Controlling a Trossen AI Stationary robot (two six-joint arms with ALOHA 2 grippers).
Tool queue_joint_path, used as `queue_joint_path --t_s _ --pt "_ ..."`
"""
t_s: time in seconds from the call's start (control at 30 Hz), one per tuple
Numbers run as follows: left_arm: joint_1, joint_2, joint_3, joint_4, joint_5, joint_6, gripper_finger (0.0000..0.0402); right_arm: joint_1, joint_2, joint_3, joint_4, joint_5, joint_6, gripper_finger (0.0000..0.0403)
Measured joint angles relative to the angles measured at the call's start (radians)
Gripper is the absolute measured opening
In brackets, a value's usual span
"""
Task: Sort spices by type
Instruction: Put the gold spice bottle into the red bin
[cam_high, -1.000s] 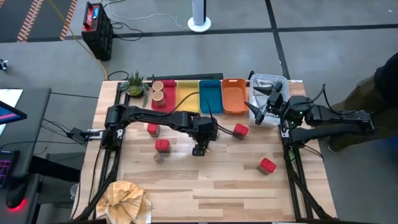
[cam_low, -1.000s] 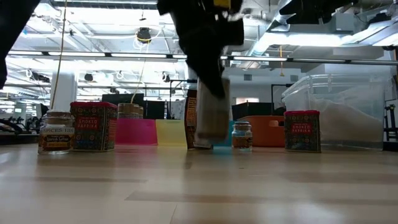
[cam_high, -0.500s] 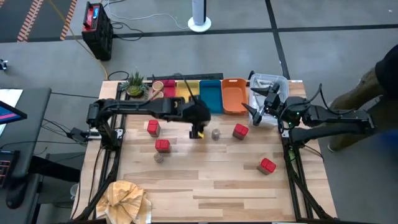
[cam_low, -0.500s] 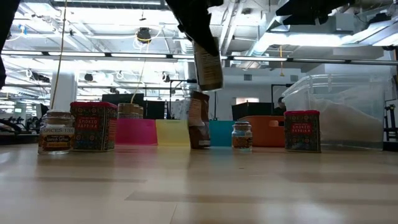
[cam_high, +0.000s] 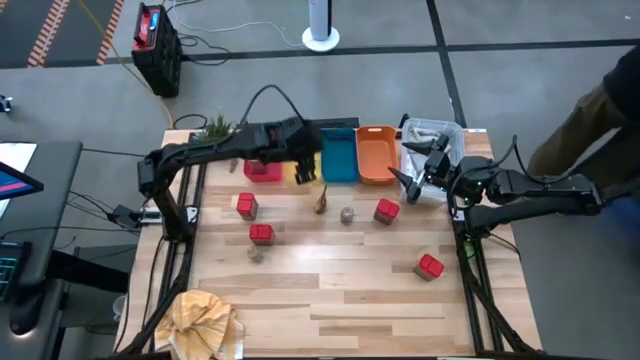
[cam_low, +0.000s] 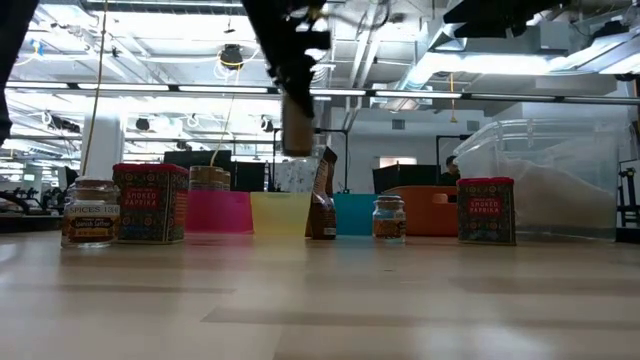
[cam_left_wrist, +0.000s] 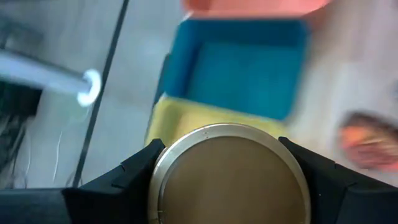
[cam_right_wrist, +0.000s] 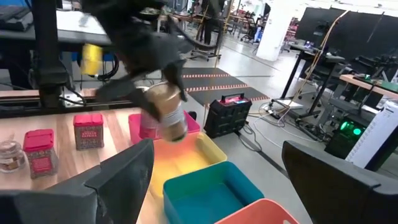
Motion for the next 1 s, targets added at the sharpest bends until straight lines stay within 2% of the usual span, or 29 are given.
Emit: queue_joint_path --t_s 0.27,0.47,0.9,1.0 --pt "0.14 0.009 -0.003 -0.076 -0.004 -0.041 0.0263 0.0 0.013 0.0 0.016 0.0 0.001 0.0384" --pt "0.221 0.01 -0.09 -0.097 -0.001 -0.07 0.0263 0.0 0.018 0.0 0.02 0.0 -0.001 0.0384" --pt "0.238 0.01 -0.271 -0.017 0.004 -0.112 0.0265 -0.003 0.018 0.0 0.021 0.0 0.0 0.0384" --pt "0.238 0.01 -0.284 -0.014 0.003 -0.121 0.029 -0.003 0.018 0.0 0.023 0.0 0.0 0.0384"
